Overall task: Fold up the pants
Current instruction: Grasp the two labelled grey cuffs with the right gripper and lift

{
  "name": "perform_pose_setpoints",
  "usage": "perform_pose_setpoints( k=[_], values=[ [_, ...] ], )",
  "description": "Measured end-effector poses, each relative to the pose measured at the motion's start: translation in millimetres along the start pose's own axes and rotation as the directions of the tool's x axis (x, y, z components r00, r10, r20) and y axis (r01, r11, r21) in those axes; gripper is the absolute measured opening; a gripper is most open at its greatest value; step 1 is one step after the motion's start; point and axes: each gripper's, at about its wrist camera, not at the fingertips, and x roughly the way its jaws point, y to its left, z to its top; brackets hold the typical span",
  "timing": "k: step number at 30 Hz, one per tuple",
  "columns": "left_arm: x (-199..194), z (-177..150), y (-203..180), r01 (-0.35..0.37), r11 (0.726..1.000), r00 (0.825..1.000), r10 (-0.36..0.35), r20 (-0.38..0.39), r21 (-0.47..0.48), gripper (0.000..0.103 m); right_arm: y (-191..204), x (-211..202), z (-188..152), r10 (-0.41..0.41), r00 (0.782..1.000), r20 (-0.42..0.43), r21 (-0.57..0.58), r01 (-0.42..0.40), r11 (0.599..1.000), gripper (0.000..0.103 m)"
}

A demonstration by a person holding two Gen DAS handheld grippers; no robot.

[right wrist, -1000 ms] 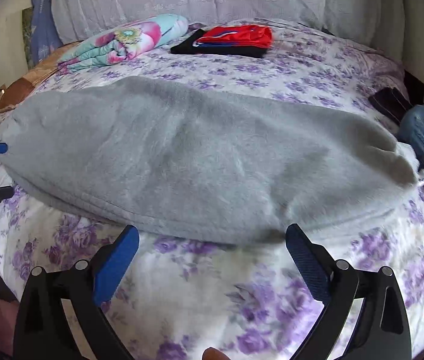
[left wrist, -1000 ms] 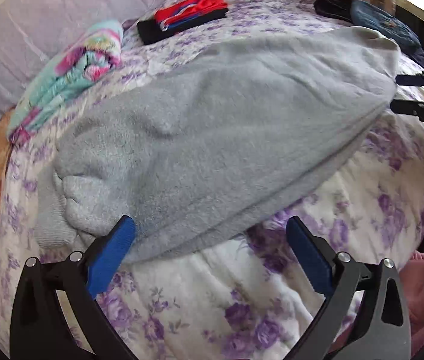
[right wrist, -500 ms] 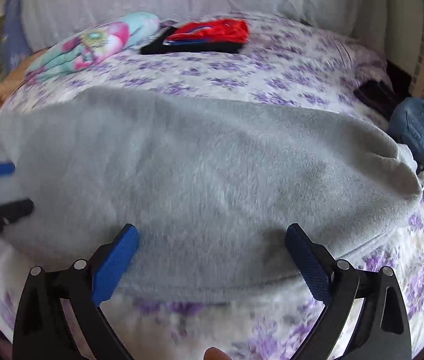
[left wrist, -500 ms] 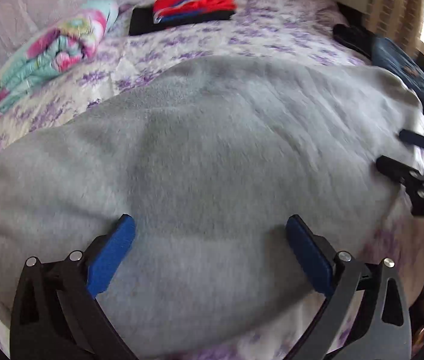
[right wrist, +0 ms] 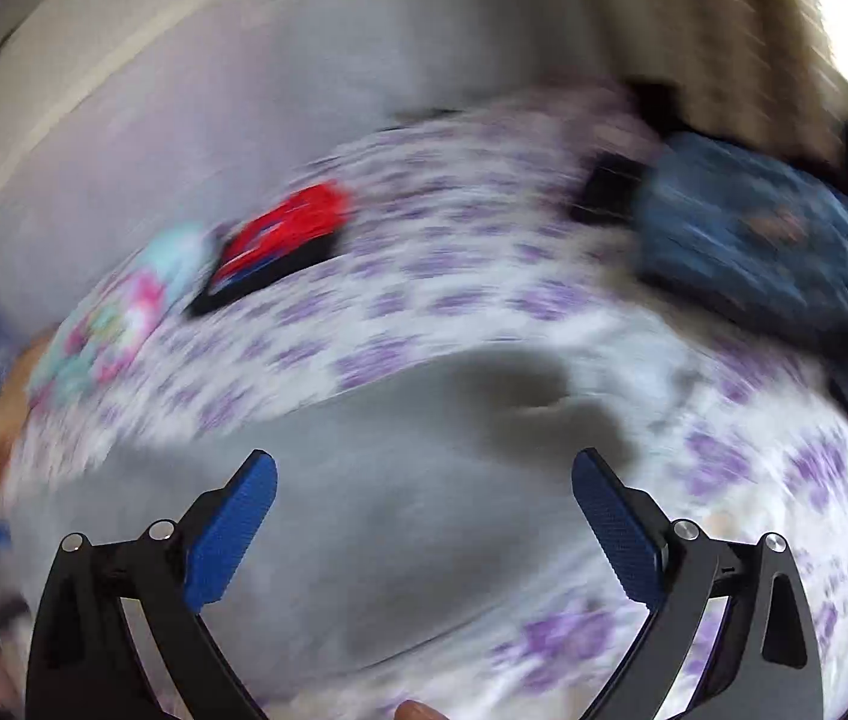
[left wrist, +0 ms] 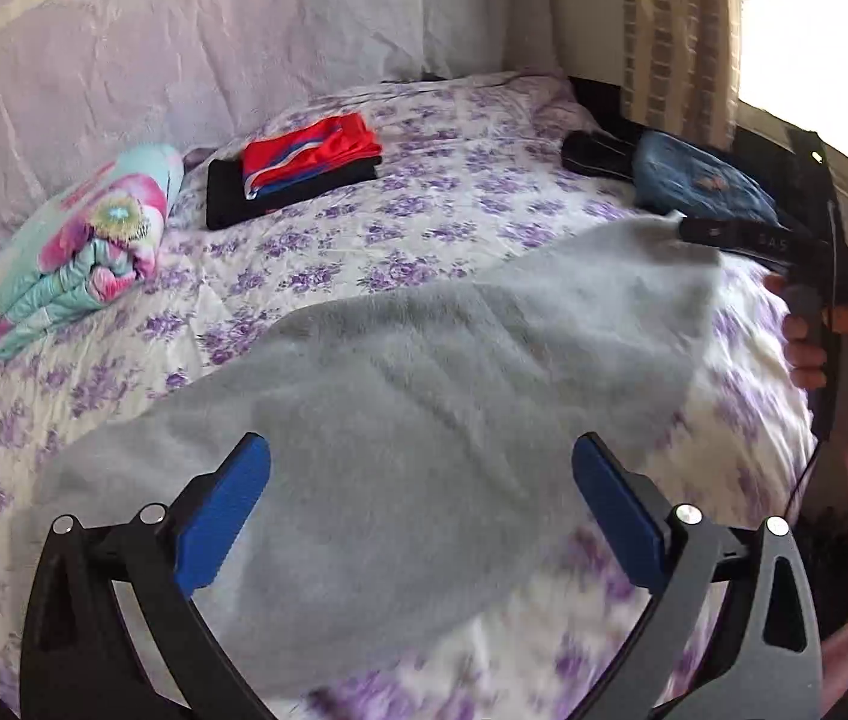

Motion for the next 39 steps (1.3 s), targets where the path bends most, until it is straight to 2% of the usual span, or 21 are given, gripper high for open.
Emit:
perform_pose_setpoints(
  k=[2,5,6,7,9,13,15,16,17,19,22,24,26,28,30,32,34,35,36,38,39],
  values=[
    [30.4,-0.5,-0.3,0.045,0.998,0.998,-0.048,-0.044,-0.047,0.099,-44.2,4.4,0.7,-0.003,1.0,-0.017,0.166,0.006,0.986,0.099],
    [80.8,-17.3,1.8,0.028,0.99,0.979,-0.056,-0.198,-0.142,0.099,-103.7,8.8,-15.4,0.039,0.998,-0.04,0.389,-0.02,0.921,0.099],
    [89.3,-23.2,1.1,0.01,0.989,0.98,-0.039,-0.197,-0.145,0.099,-113.4,10.7,-21.8,0.073,0.997,-0.035,0.427,-0.051,0.903,0.099],
    [86.1,-25.3,-3.1,-0.007,0.992,0.987,-0.013,-0.157,-0.128,0.099,-119.0,12.1,-22.8,0.1,0.995,-0.025,0.438,-0.079,0.895,0.099],
    [84.6,-26.8,-9.3,-0.035,0.994,0.989,0.021,-0.147,-0.099,0.099,-113.0,13.6,-21.3,0.098,0.994,-0.039,0.412,-0.074,0.908,0.099],
    [83.2,-30.5,-2.4,-0.002,0.991,0.992,-0.015,-0.127,-0.135,0.099,-101.4,34.2,-12.9,0.145,0.988,-0.058,0.386,-0.112,0.916,0.093],
    [82.3,-30.3,-3.6,-0.004,0.991,0.992,-0.012,-0.123,-0.131,0.099,-99.2,43.8,-10.9,0.138,0.988,-0.073,0.396,-0.099,0.913,0.086],
    [82.4,-29.8,-3.2,-0.005,0.992,0.993,-0.011,-0.121,-0.129,0.099,-97.8,46.4,-10.0,0.154,0.985,-0.075,0.406,-0.111,0.907,0.078],
    [82.4,-30.0,-3.0,-0.004,0.992,0.993,-0.011,-0.119,-0.129,0.099,-97.9,52.0,-10.4,0.22,0.972,-0.086,0.433,-0.163,0.886,0.068],
    [82.3,-29.7,-3.0,-0.002,0.992,0.993,-0.013,-0.118,-0.129,0.099,-100.3,58.7,-13.4,0.297,0.95,-0.098,0.485,-0.215,0.847,0.068],
    [82.4,-30.4,-2.9,-0.002,0.992,0.993,-0.013,-0.118,-0.129,0.099,-104.2,63.6,-14.8,0.318,0.943,-0.098,0.51,-0.227,0.83,0.064],
    [83.0,-29.7,-3.1,-0.005,0.992,0.993,-0.011,-0.121,-0.127,0.099,-106.9,66.0,-14.3,0.334,0.937,-0.098,0.525,-0.237,0.817,0.056],
    [83.9,-29.5,-3.8,-0.01,0.993,0.992,-0.005,-0.124,-0.121,0.099,-109.6,69.3,-16.4,0.313,0.944,-0.104,0.521,-0.216,0.826,0.031],
    [84.0,-29.7,-3.8,-0.01,0.993,0.993,-0.005,-0.122,-0.121,0.099,-104.3,66.2,-17.3,0.286,0.953,-0.103,0.482,-0.203,0.852,0.027],
    [84.2,-29.8,-4.3,-0.008,0.992,0.993,-0.007,-0.12,-0.123,0.099,-88.8,53.9,-13.8,0.207,0.973,-0.098,0.39,-0.154,0.908,0.025],
    [83.8,-29.9,-4.4,-0.006,0.992,0.993,-0.009,-0.117,-0.125,0.099,-58.9,38.3,-6.2,0.08,0.995,-0.064,0.21,-0.065,0.976,0.024],
    [82.4,-28.3,-2.0,0.007,0.99,0.993,-0.023,-0.117,-0.139,0.099,-13.5,17.3,-2.6,-0.041,0.999,0.023,-0.035,0.042,0.998,0.024],
    [79.9,-25.2,0.0,0.023,0.987,0.992,-0.042,-0.119,-0.16,0.099,8.1,7.9,-3.6,-0.076,0.995,0.07,-0.14,0.085,0.986,0.024],
    [76.6,-22.0,2.9,0.062,0.98,0.99,-0.084,-0.109,-0.188,0.099,35.0,-3.5,-7.8,-0.101,0.987,0.128,-0.267,0.132,0.954,0.024],
    [71.1,-11.9,13.3,0.213,0.934,0.968,-0.241,-0.065,-0.286,0.099,79.2,-16.8,-19.7,-0.111,0.97,0.217,-0.46,0.203,0.864,0.024],
    [71.0,-8.4,18.0,0.247,0.914,0.959,-0.278,-0.054,-0.322,0.099,102.5,-20.3,-30.8,-0.108,0.96,0.257,-0.563,0.239,0.791,0.024]
  ],
)
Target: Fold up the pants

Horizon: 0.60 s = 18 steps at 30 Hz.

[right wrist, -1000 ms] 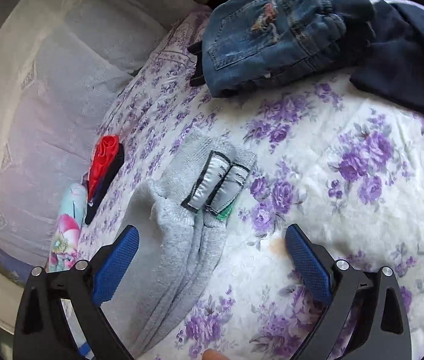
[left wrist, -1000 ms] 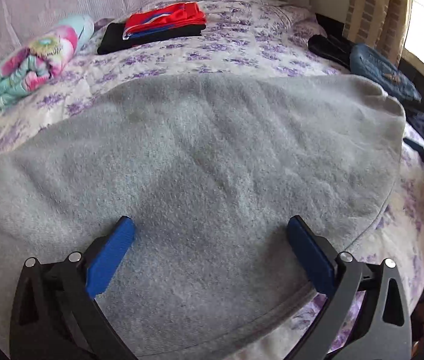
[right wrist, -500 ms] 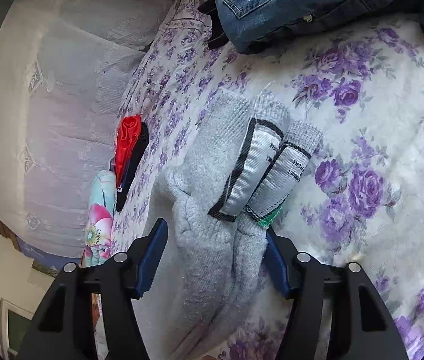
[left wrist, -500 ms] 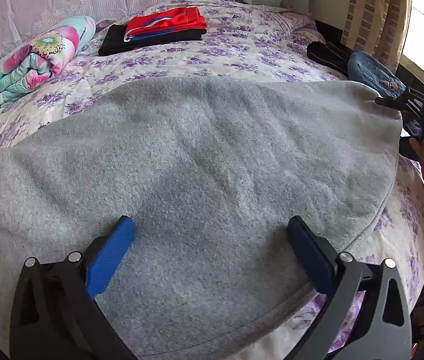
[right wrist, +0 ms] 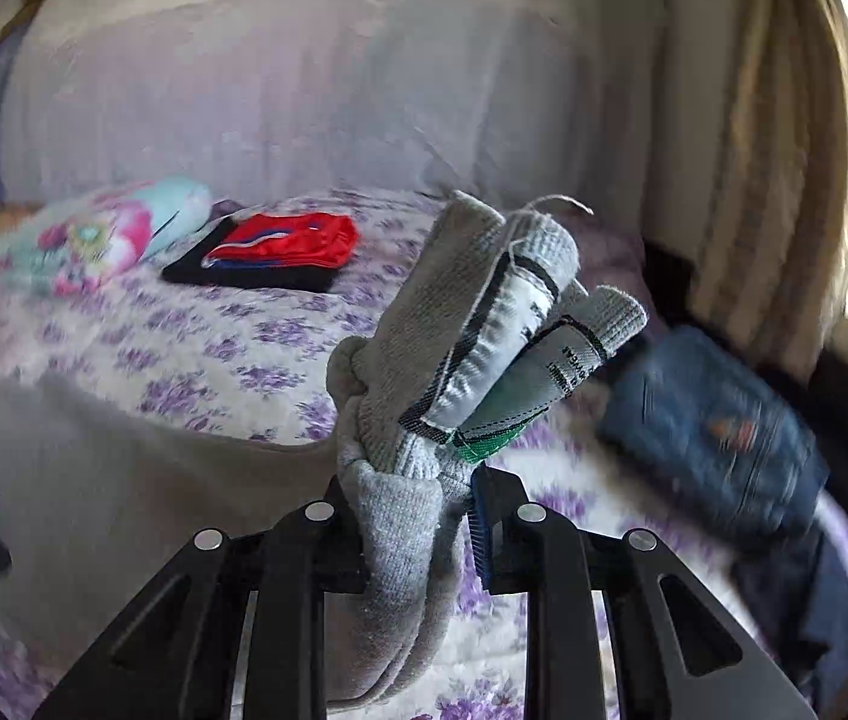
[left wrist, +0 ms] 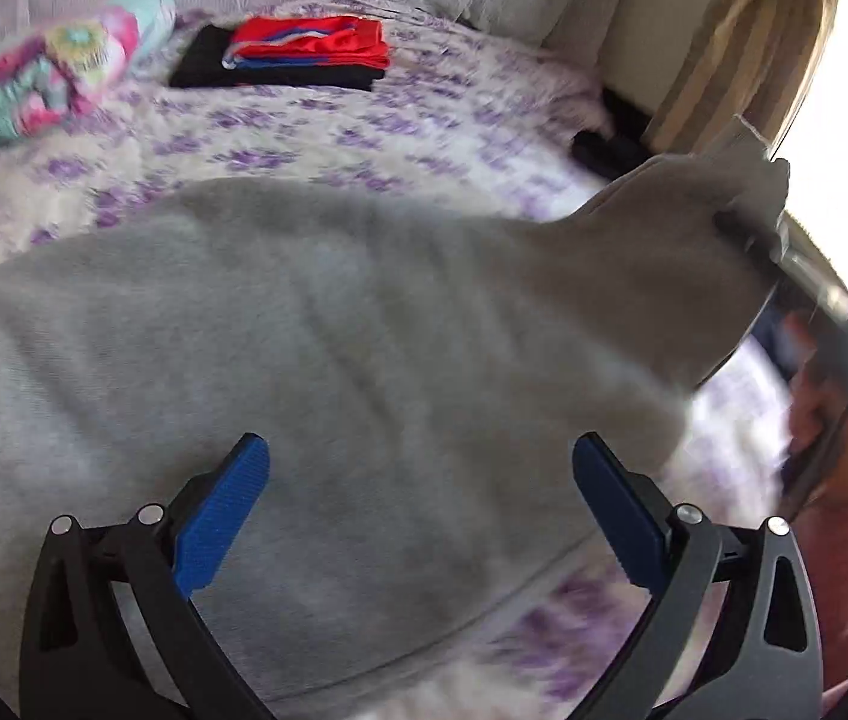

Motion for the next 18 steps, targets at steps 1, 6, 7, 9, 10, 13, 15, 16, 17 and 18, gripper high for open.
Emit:
perform_pose_setpoints(
  k=[1,6,7,9,10,13,15,16,17,18],
  values=[
    [-2.0,4.8,5.1,0.021,0.999,1.0,-0.021,0.006,-0.032,0.099,21.7,-4.3,3.6,-0.017,1.0,0.024,-0.114,0.02,0.993,0.024],
    [-24.5,11.2,38.8,0.031,0.99,0.997,-0.021,0.073,-0.14,0.099,133.6,-18.8,-22.5,-0.047,0.992,0.113,-0.631,0.109,0.768,0.024],
    [-28.4,9.2,43.8,0.019,0.99,0.997,-0.007,0.08,-0.142,0.099,151.7,-16.5,-32.9,-0.043,0.992,0.116,-0.702,0.112,0.703,0.024],
    [-33.7,4.7,49.9,-0.011,0.99,0.996,0.023,0.089,-0.139,0.099,180.8,-15.4,-53.2,-0.025,0.994,0.106,-0.806,0.1,0.584,0.024],
    [-36.1,2.4,52.3,-0.024,0.99,0.995,0.037,0.092,-0.137,0.099,190.1,-13.0,-61.0,-0.021,0.995,0.1,-0.841,0.096,0.532,0.024],
    [-42.1,-2.0,54.6,-0.032,0.994,0.994,0.043,0.101,-0.104,0.099,203.5,-9.8,-74.1,-0.033,0.992,0.122,-0.91,0.125,0.394,0.024],
    [-45.3,-1.9,55.7,-0.043,0.995,0.992,0.053,0.111,-0.09,0.099,199.9,-11.9,-73.6,-0.031,0.994,0.108,-0.93,0.112,0.35,0.025],
    [-46.3,-1.7,55.9,-0.042,0.995,0.992,0.052,0.116,-0.088,0.099,197.4,-13.9,-73.7,-0.03,0.995,0.1,-0.94,0.104,0.325,0.027],
    [-47.2,-1.2,56.8,-0.034,0.995,0.992,0.045,0.121,-0.09,0.099,193.7,-17.9,-73.9,-0.025,0.996,0.087,-0.945,0.09,0.315,0.03],
    [-47.2,-1.3,58.5,-0.028,0.995,0.992,0.039,0.123,-0.092,0.099,190.9,-20.8,-74.1,-0.015,0.998,0.059,-0.946,0.061,0.319,0.036]
  ],
)
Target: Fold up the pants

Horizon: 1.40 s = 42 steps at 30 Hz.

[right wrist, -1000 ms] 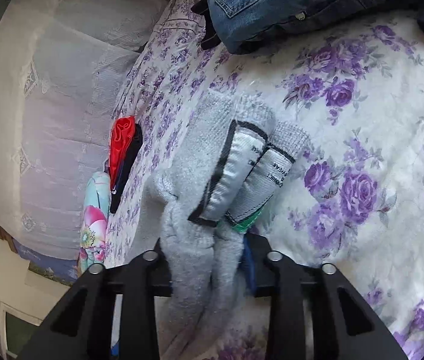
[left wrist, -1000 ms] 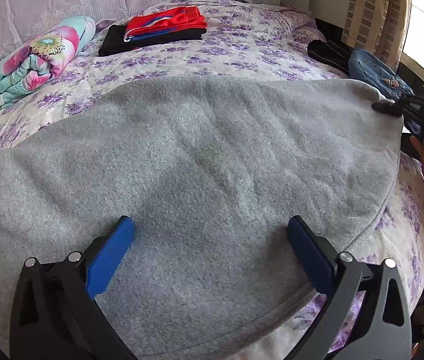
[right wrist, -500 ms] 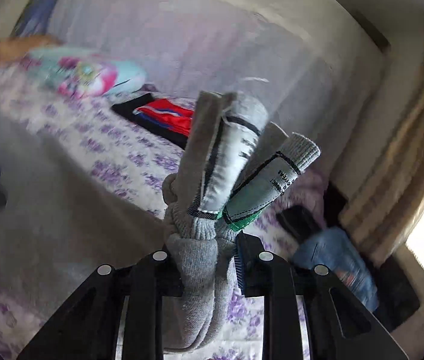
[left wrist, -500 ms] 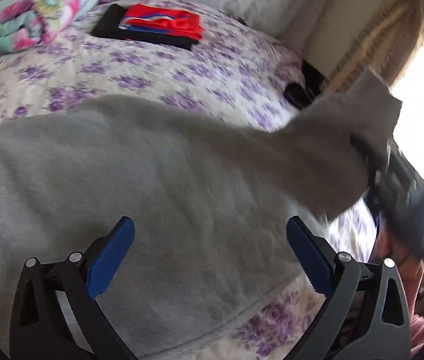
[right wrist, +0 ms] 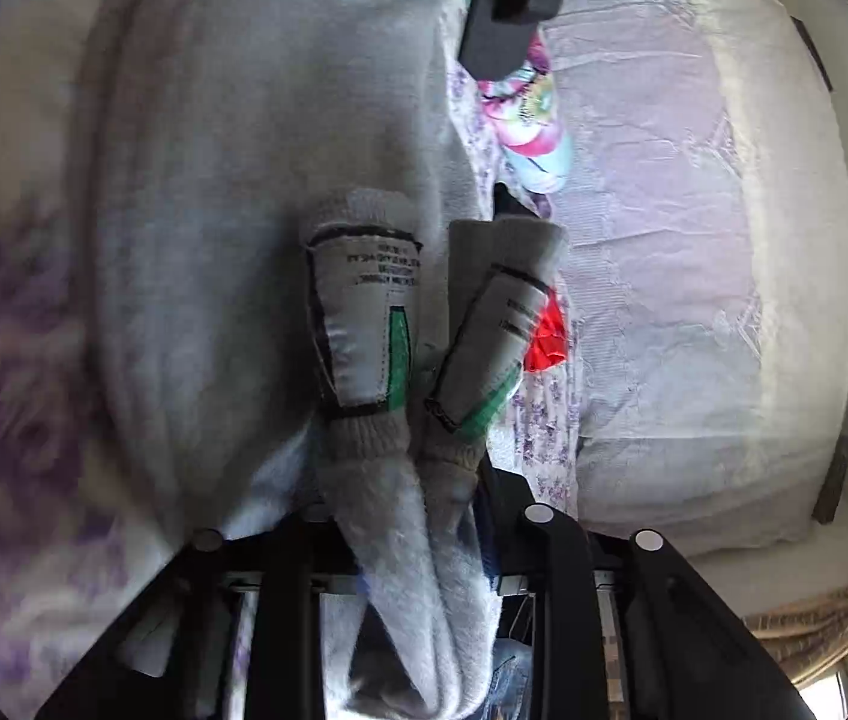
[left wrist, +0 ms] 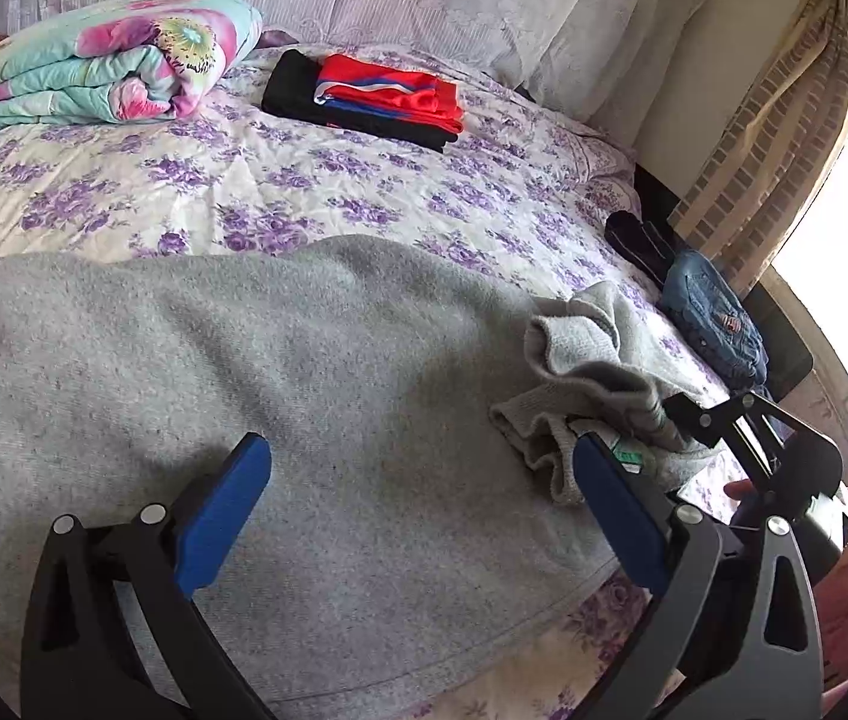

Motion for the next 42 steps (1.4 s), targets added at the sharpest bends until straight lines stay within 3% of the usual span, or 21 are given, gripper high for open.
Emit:
perform_pose_setpoints(
  k=[1,4,5,7,10,12,14,15,16,18,20,22,23,25,28,30,33,34,36,40,42],
  values=[
    [-1.1,0.6,1.9,0.004,1.0,1.0,-0.004,0.0,-0.002,0.099,-6.1,-5.7,-4.3,0.068,0.998,0.011,0.022,-0.068,0.997,0.051],
    [-3.2,1.9,2.7,-0.002,1.0,1.0,0.002,0.0,0.007,0.099,-30.7,-27.3,-11.7,0.258,0.963,0.078,0.136,-0.266,0.954,0.061],
    [-4.8,3.2,1.6,0.0,1.0,1.0,0.0,0.004,0.01,0.099,-48.0,-36.5,-19.1,0.33,0.935,0.133,0.215,-0.352,0.911,0.062],
    [-8.8,6.9,-2.6,0.013,1.0,1.0,-0.014,0.017,0.017,0.099,-83.2,-41.7,-33.6,0.369,0.901,0.23,0.381,-0.432,0.817,0.064],
    [-12.3,22.4,-22.2,0.068,0.996,0.996,-0.071,0.05,0.052,0.098,-137.3,-15.9,-69.6,0.326,0.889,0.321,0.693,-0.455,0.559,0.064],
    [-11.5,35.7,-46.0,0.11,0.989,0.991,-0.117,0.071,0.101,0.096,-154.3,15.2,-104.6,0.284,0.893,0.349,0.849,-0.429,0.307,0.064],
    [0.6,47.3,-71.9,0.139,0.979,0.988,-0.148,0.05,0.151,0.069,-145.5,46.5,-118.9,0.321,0.881,0.348,0.893,-0.416,0.173,0.046],
    [11.9,50.2,-82.3,0.159,0.974,0.987,-0.163,0.012,0.16,0.048,-133.3,60.6,-119.7,0.366,0.867,0.338,0.9,-0.411,0.143,0.041],
    [22.2,52.3,-88.6,0.182,0.97,0.983,-0.181,-0.021,0.159,0.032,-117.8,70.9,-117.0,0.411,0.855,0.316,0.906,-0.4,0.136,0.038],
    [53.9,49.3,-102.3,0.2,0.967,0.977,-0.184,-0.107,0.16,0.019,-93.2,81.1,-119.5,0.456,0.841,0.291,0.918,-0.38,0.113,0.037],
    [81.1,35.7,-108.6,0.181,0.968,0.971,-0.148,-0.187,0.174,0.017,-79.1,72.8,-122.8,0.412,0.86,0.3,0.92,-0.374,0.112,0.037],
    [98.5,19.4,-109.0,0.078,0.969,0.982,-0.034,-0.186,0.236,0.015,-78.9,65.9,-125.7,0.429,0.849,0.309,0.914,-0.39,0.112,0.038],
    [97.1,16.5,-108.9,0.075,0.964,0.985,-0.032,-0.168,0.255,0.015,-84.9,67.0,-127.9,0.449,0.831,0.328,0.905,-0.413,0.102,0.039],
    [90.9,18.3,-103.3,0.076,0.97,0.985,-0.037,-0.17,0.229,0.015,-103.4,68.2,-136.9,0.459,0.798,0.391,0.891,-0.453,0.028,0.041],
    [90.7,20.1,-94.0,0.104,0.977,0.983,-0.072,-0.17,0.184,0.015,-128.6,74.5,-146.8,0.365,0.8,0.475,0.87,-0.488,-0.062,0.046],
    [91.3,19.7,-93.8,0.102,0.979,0.984,-0.073,-0.164,0.175,0.015,-136.0,92.6,-149.9,0.35,0.785,0.511,0.856,-0.5,-0.129,0.048],
    [92.4,19.2,-97.9,0.086,0.976,0.987,-0.056,-0.151,0.198,0.015,-112.2,147.4,-143.8,0.511,0.706,0.491,0.868,-0.445,-0.22,0.054],
    [93.2,18.7,-98.1,0.084,0.976,0.987,-0.055,-0.149,0.201,0.015,-107.9,150.3,-143.7,0.503,0.709,0.494,0.867,-0.445,-0.224,0.054],
    [94.2,19.3,-97.3,0.085,0.977,0.987,-0.056,-0.148,0.194,0.015,-113.4,131.9,-140.6,0.505,0.73,0.459,0.883,-0.438,-0.169,0.053],
    [93.3,19.7,-93.0,0.105,0.979,0.985,-0.079,-0.15,0.175,0.015,-124.3,54.8,-153.2,0.351,0.809,0.472,0.879,-0.464,-0.113,0.054],
    [93.2,19.3,-91.4,0.112,0.979,0.985,-0.087,-0.147,0.168,0.015,-104.2,39.2,-155.1,0.372,0.808,0.456,0.887,-0.449,-0.113,0.054]
  ],
)
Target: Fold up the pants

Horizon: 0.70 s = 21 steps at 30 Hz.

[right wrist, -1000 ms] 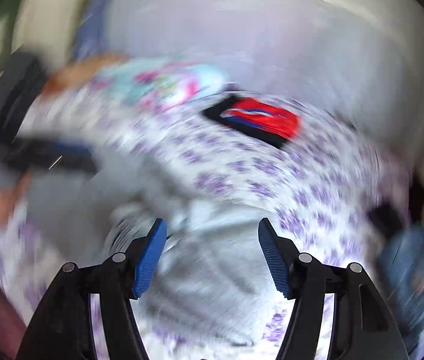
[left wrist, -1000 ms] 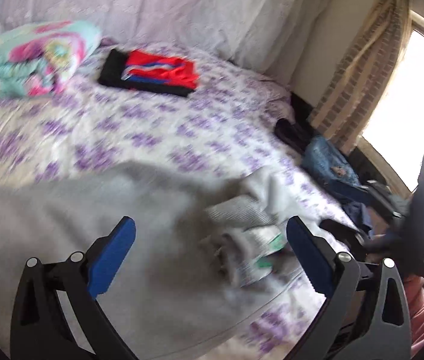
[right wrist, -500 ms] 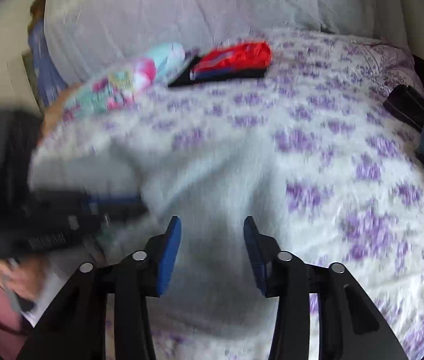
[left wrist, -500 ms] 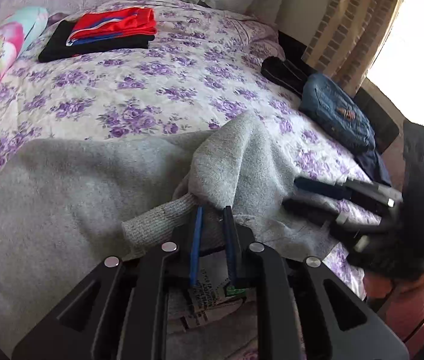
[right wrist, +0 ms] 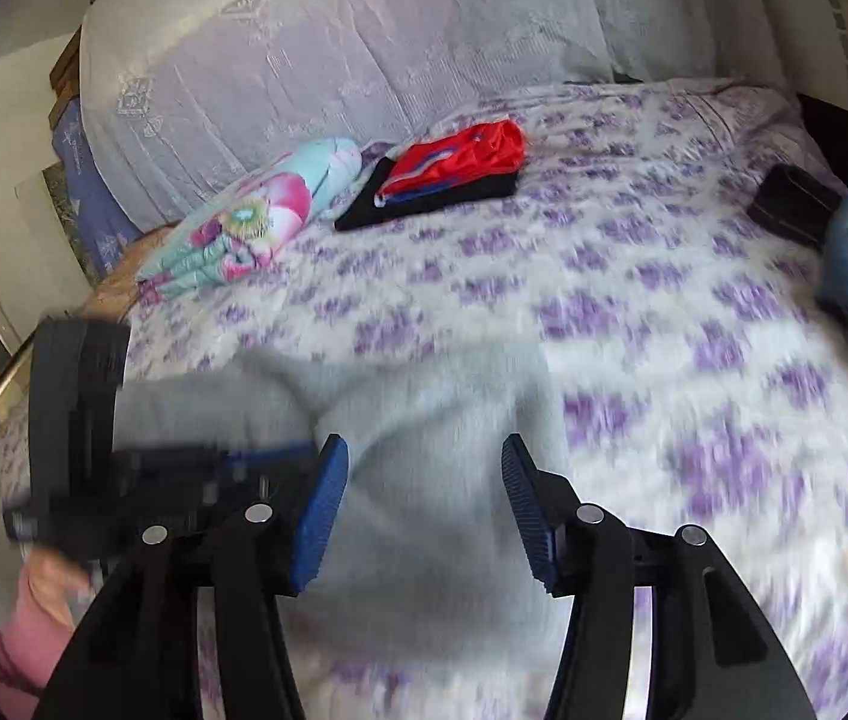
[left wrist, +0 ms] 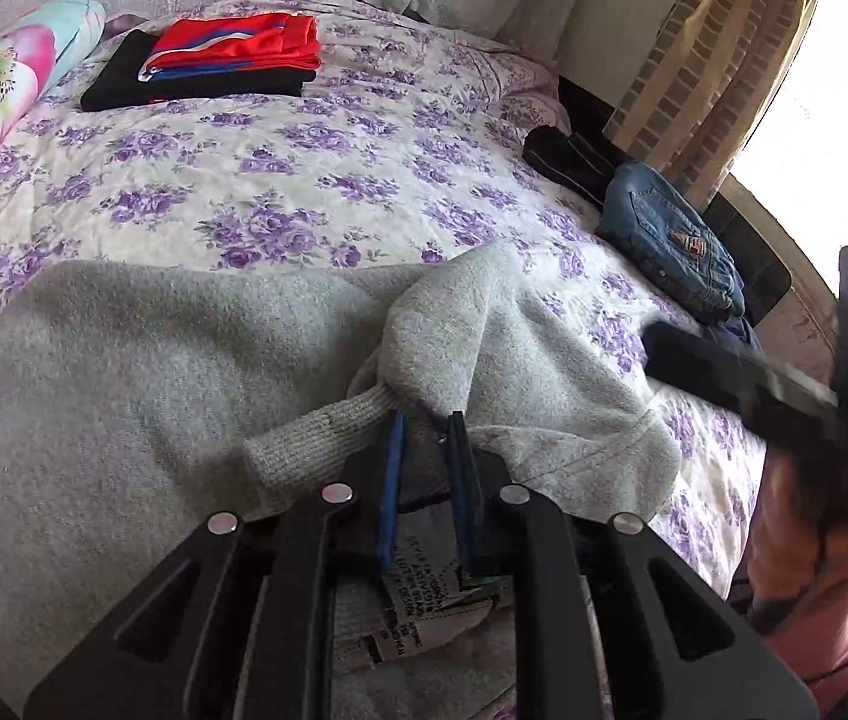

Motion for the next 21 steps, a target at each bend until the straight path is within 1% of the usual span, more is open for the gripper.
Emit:
perform_pose_setpoints(
  k=[1,2,3,4,6,7,8,9,11,12,13,14,15,16,17,18,20,21],
  values=[
    [-0.2,-0.7,0.0,0.002,1.0,1.0,-0.002,0.002,-0.001,0.015,-2.1,8.6,-16.3,0.005,0.999,-0.054,0.018,-0.004,1.0,0.054],
    [-0.3,-1.4,-0.3,0.006,1.0,1.0,-0.006,0.002,0.001,0.015,-5.4,17.4,-29.3,-0.007,0.997,-0.079,0.034,0.01,0.999,0.055],
    [0.8,-1.3,-1.1,0.009,1.0,1.0,-0.009,-0.001,0.003,0.015,-5.0,18.5,-39.8,-0.019,0.999,-0.037,0.036,0.02,0.999,0.055],
    [0.8,-1.5,-2.3,0.003,1.0,1.0,-0.003,0.002,0.008,0.015,0.4,15.9,-45.0,-0.043,0.999,0.004,0.014,0.043,0.999,0.055],
    [0.5,-2.2,-4.8,-0.011,1.0,1.0,0.01,0.007,0.024,0.016,9.2,9.1,-42.8,-0.088,0.996,0.025,0.024,0.088,0.996,0.057],
    [-0.5,-2.2,-5.1,-0.015,1.0,1.0,0.015,0.008,0.026,0.016,12.7,1.8,-41.3,-0.082,0.996,0.046,0.061,0.079,0.995,0.068],
    [-2.2,-1.8,-5.1,-0.018,1.0,1.0,0.018,0.007,0.025,0.016,15.5,-6.1,-41.3,-0.061,0.996,0.072,0.092,0.054,0.994,0.075],
    [-8.0,-1.7,-6.1,-0.028,0.999,1.0,0.028,0.005,0.028,0.019,19.4,-15.2,-42.1,-0.034,0.994,0.104,0.113,0.022,0.993,0.076],
    [-25.9,-3.2,-8.6,-0.078,0.996,0.996,0.077,0.036,0.047,0.045,34.4,-26.8,-44.3,-0.001,0.989,0.151,0.098,-0.014,0.995,0.079],
    [-42.9,-5.4,-8.5,-0.135,0.989,0.988,0.13,0.084,0.054,0.073,41.8,-29.5,-45.2,-0.001,0.986,0.165,0.077,-0.012,0.997,0.079],
    [-59.7,-7.7,-5.8,-0.187,0.981,0.975,0.18,0.131,0.049,0.089,51.1,-31.1,-46.0,0.001,0.984,0.177,0.047,-0.01,0.999,0.079],
    [-76.9,-10.4,-0.7,-0.227,0.973,0.961,0.218,0.169,0.038,0.092,63.4,-30.0,-46.2,0.007,0.984,0.18,0.005,-0.008,1.0,0.079],
    [-97.2,-12.4,9.5,-0.25,0.968,0.95,0.242,0.197,0.015,0.093,74.5,-27.4,-45.3,0.013,0.984,0.176,-0.032,-0.008,0.999,0.079],
    [-113.1,-13.3,20.6,-0.259,0.966,0.944,0.256,0.209,-0.015,0.096,85.6,-24.3,-44.2,0.025,0.985,0.168,-0.067,-0.014,0.998,0.079],
    [-133.3,-15.3,38.3,-0.271,0.96,0.935,0.279,0.217,-0.067,0.098,100.4,-18.5,-42.4,0.047,0.987,0.151,-0.106,-0.031,0.994,0.079],
    [-149.3,-16.6,55.5,-0.286,0.952,0.928,0.304,0.215,-0.114,0.099,115.2,-12.2,-39.9,0.069,0.989,0.134,-0.145,-0.049,0.988,0.079],
    [-174.3,-21.1,89.9,-0.332,0.924,0.914,0.365,0.176,-0.191,0.099,148.5,2.6,-35.8,0.096,0.99,0.101,-0.226,-0.071,0.972,0.079],
    [-188.7,-24.6,113.3,-0.372,0.898,0.901,0.41,0.143,-0.234,0.099,163.9,8.7,-35.1,0.108,0.991,0.084,-0.271,-0.082,0.959,0.079]
  ],
)
